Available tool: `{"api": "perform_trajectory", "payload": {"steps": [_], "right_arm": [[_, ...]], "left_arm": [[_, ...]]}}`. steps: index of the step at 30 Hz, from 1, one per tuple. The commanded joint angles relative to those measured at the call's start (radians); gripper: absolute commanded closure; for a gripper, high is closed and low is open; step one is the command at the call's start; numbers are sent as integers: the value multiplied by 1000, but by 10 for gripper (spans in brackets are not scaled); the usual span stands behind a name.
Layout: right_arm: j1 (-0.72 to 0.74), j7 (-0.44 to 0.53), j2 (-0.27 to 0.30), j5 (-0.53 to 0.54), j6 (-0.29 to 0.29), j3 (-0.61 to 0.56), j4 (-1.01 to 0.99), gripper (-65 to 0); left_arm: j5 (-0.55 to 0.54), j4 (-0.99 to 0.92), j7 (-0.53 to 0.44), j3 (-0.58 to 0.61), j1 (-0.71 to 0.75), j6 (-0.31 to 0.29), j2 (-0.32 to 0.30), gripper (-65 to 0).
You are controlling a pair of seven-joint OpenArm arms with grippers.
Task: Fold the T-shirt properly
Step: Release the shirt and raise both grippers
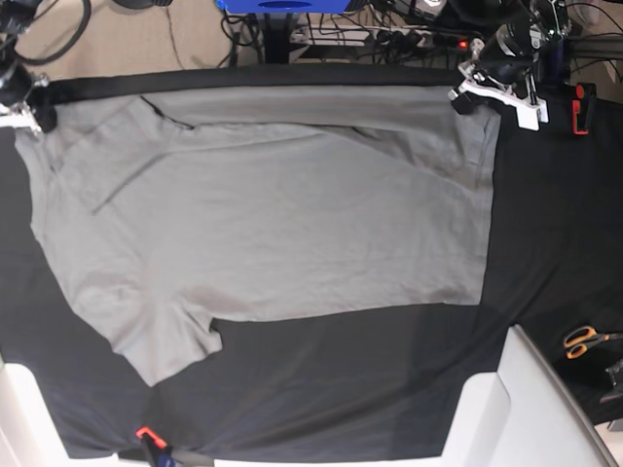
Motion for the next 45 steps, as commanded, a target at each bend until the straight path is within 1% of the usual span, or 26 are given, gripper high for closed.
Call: {"api": "perform_trajectory", "payload": {"steps": [1, 24, 25, 27, 28, 31, 34, 35, 37, 39, 43, 45], "right_arm": [[-3, 8, 21, -6, -2, 6, 16, 0], [-5, 8, 21, -9, -2, 6, 13, -5], [-5, 8, 21, -9, -2, 6, 13, -23], [-5, 8, 21, -9, -2, 6, 15, -80], [-5, 8, 21, -6, -2, 6, 15, -125], [-17, 9, 21, -3, 3, 6, 16, -273], [-20, 12, 21, -3, 3, 6, 16, -410], [-23, 12, 21, -3, 3, 6, 16, -434], [-32, 14, 21, -3, 3, 7, 35, -438], [-49, 15, 21, -3, -2, 24, 81, -438], [-51, 14, 24, -9, -2, 122, 151, -438], [-43, 14, 44, -11, -3, 138, 160, -438]], "left_arm": [[-3, 15, -12, -5, 19, -1, -12, 0], [0, -1, -13, -7, 33, -1, -6, 0], [0, -1, -13, -7, 33, -1, -6, -13], [0, -3, -13, -7, 34, -1, -6, -125], [0, -9, -13, -8, 34, -1, -6, -186], [-2, -23, -13, -16, 39, 0, -6, -326], [0, -24, -13, -74, 39, 0, 3, -418], [0, -21, -13, -97, 39, 0, 6, -444], [0, -20, -13, -145, 38, 0, 6, -482], [0, -21, -13, -206, 36, 0, 5, -500], [0, -15, -13, -346, 28, 0, -4, -499], [0, 5, -10, -387, 10, 0, -32, -492]]}}
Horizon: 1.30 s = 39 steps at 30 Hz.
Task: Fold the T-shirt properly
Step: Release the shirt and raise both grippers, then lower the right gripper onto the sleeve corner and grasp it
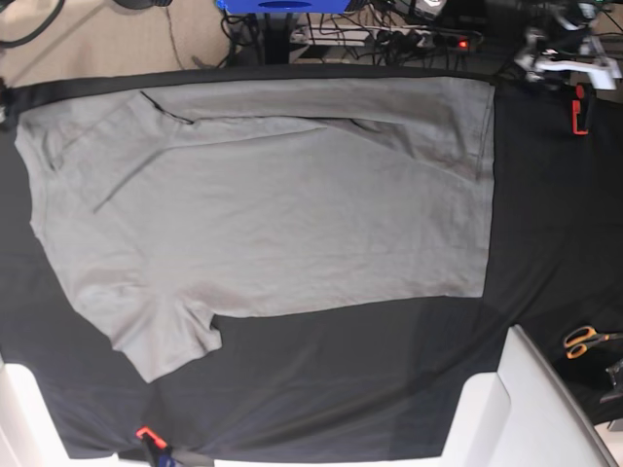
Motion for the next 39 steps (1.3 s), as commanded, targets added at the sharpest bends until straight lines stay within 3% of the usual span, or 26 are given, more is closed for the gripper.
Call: {"api": "perform_trajectory", "payload": {"steps": [1, 6, 9, 12, 17, 20, 30, 33, 36, 39], "right_arm": [[28, 18, 51, 20, 11, 4, 23, -440], [193, 79, 199, -88, 29, -124, -87, -447], [342, 200, 275, -209, 103, -301, -245, -447], [517, 352, 311, -335, 175, -465, -478, -444], [712, 659, 306, -516, 189, -565, -877, -446], [767, 794, 305, -560, 187, -571, -1041, -447], [773, 858, 220, -748, 181, -572, -1071, -440], [775, 864, 212, -794, 126, -572, -1071, -438], [775, 864, 202, -800, 105, -572, -1038, -363], [773, 864, 202, -800, 105, -572, -1028, -185]], "left_arm": [[-19, 36, -23, -20, -14, -6, -27, -489], [-19, 143, -23, -22, -28, -6, -81, -487], [-19, 209, -23, -22, -28, -6, -86, -485], [-19, 270, -23, -22, -18, -7, -87, -485], [-19, 280, -23, -26, -15, -7, -103, -485], [-19, 280, -23, -23, 6, -7, -104, -485], [-19, 278, -23, -22, 3, -7, -101, -485], [-19, 278, -23, -22, 6, -7, -101, -485], [-19, 277, -23, -22, 8, -7, -100, -485], [-19, 254, -23, -22, 5, -7, -100, -485]]}}
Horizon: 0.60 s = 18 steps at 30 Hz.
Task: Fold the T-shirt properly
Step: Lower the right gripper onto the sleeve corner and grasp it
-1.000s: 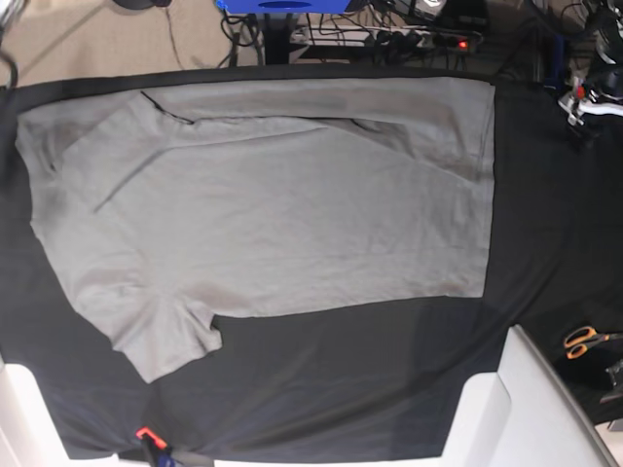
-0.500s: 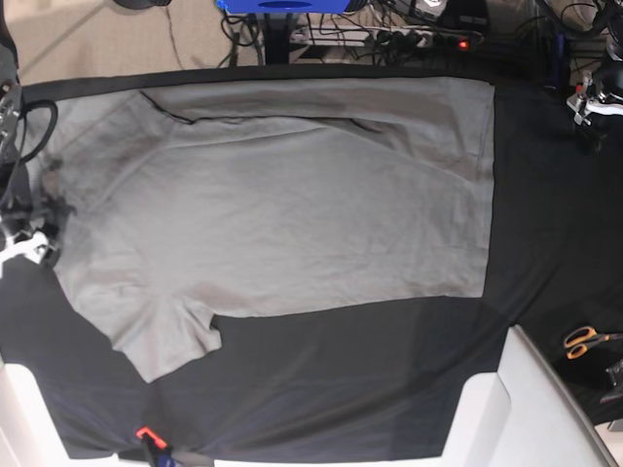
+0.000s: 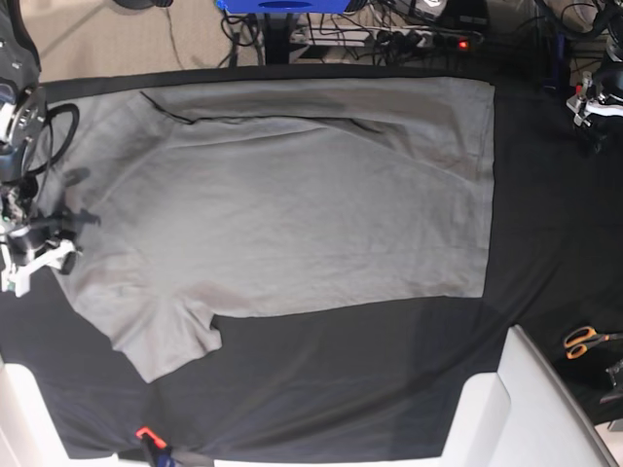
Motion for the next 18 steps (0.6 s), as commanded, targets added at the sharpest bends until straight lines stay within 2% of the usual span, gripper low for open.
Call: {"api": "perform_trajectory", "payload": {"steps": [1, 3, 10, 18], "right_arm": [[15, -11, 13, -4, 8, 0, 10, -111], [15, -11, 13, -1, 8, 4, 12, 0], [-17, -26, 11, 1, 13, 9, 88, 0], [-173, -193, -52, 2, 14, 9, 470, 0]], "left_arm": [[-14, 1, -21, -7, 5, -1, -13, -485], [-14, -6, -21, -6, 5, -1, -13, -485], [-13, 1, -21, 86, 14, -1, -17, -485], [-13, 1, -21, 158, 3, -1, -17, -485]]}}
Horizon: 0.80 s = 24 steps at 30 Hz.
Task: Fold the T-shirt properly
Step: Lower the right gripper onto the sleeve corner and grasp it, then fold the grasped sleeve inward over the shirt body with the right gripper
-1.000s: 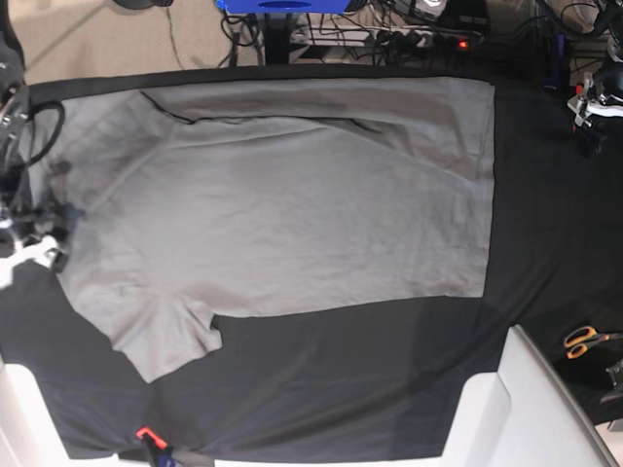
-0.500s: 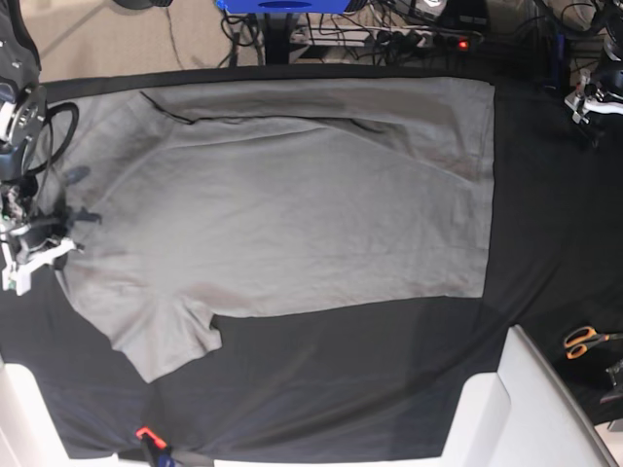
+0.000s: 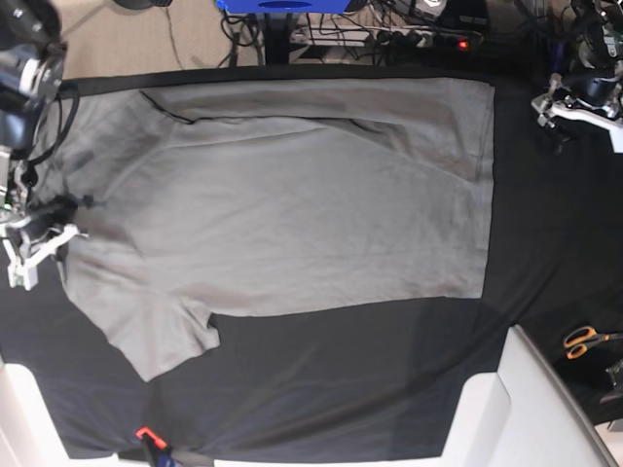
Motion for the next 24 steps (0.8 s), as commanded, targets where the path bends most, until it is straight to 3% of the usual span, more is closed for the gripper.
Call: {"api": "perform_trajectory", "payload": {"steps": [1, 12, 17, 24], "right_arm": [[10, -10, 13, 4, -1, 3, 62, 0], [-131, -328, -67, 4, -1, 3, 470, 0], [-208, -418, -105, 4, -1, 3, 620, 0], [-289, -510, -167, 4, 0, 53, 757, 0]], "left_arm": [[-13, 20, -18, -4, 5, -2, -13, -485], [-13, 15, -18, -4, 4, -2, -15, -485], [-8, 14, -18, -4, -8, -2, -15, -485], [150, 14, -18, -1, -42, -2, -7, -485]]}}
